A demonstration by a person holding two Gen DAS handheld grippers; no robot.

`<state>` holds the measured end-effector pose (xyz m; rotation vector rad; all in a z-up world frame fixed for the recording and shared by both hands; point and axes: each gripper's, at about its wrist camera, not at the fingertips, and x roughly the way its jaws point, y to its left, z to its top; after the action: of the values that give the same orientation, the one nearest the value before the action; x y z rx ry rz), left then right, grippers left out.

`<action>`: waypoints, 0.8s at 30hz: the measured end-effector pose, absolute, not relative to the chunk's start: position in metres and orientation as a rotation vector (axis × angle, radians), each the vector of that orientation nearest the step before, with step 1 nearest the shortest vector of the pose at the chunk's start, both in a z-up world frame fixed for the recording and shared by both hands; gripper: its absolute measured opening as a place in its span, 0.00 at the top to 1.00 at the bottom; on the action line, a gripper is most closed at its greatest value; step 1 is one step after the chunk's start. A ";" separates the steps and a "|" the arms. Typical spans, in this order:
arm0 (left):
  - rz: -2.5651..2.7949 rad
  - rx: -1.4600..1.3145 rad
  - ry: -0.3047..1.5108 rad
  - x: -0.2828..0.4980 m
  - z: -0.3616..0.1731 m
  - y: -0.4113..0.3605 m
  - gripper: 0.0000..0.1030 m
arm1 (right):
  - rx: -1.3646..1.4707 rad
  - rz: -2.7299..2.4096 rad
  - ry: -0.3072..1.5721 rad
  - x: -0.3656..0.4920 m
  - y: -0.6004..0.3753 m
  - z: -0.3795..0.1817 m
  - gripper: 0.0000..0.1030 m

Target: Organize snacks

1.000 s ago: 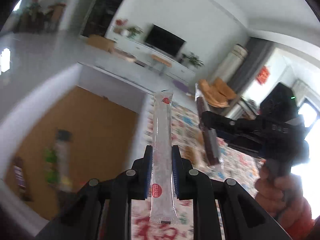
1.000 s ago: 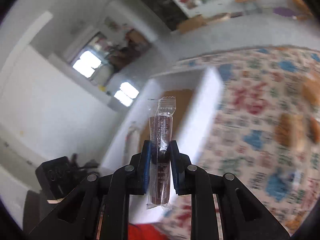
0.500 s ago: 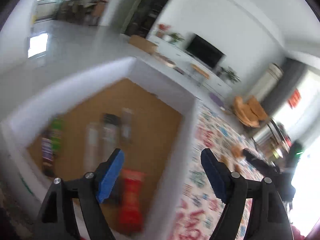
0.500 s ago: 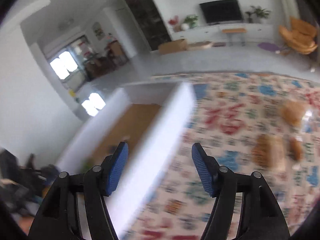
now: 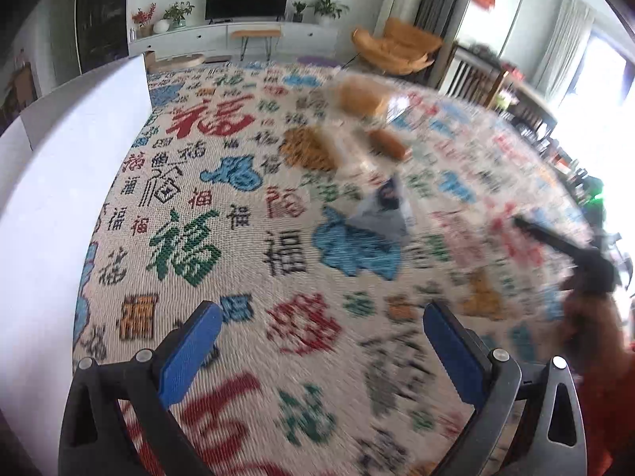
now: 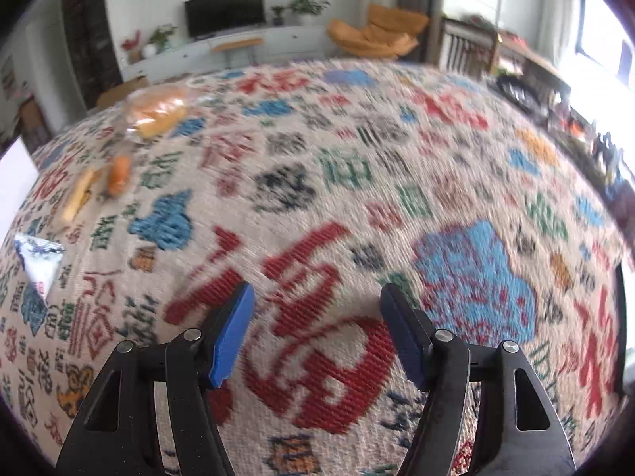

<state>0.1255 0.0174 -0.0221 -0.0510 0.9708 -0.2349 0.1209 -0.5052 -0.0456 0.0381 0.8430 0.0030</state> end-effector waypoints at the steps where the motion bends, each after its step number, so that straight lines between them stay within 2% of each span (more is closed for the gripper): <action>1: -0.214 -0.026 0.979 0.132 -0.031 0.016 0.02 | 0.069 0.013 0.823 0.117 -0.510 -0.043 0.33; 8: -0.081 0.025 0.965 0.174 -0.053 0.040 0.02 | -0.017 -0.035 0.854 0.126 -0.496 -0.047 0.27; 24: -0.059 0.027 0.949 0.177 -0.058 0.048 0.00 | 0.001 -0.037 0.856 0.125 -0.499 -0.055 0.23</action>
<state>0.1767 0.0482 -0.0580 0.0272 0.9488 -0.0587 0.1253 -0.4994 -0.0546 0.0012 0.8555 -0.0373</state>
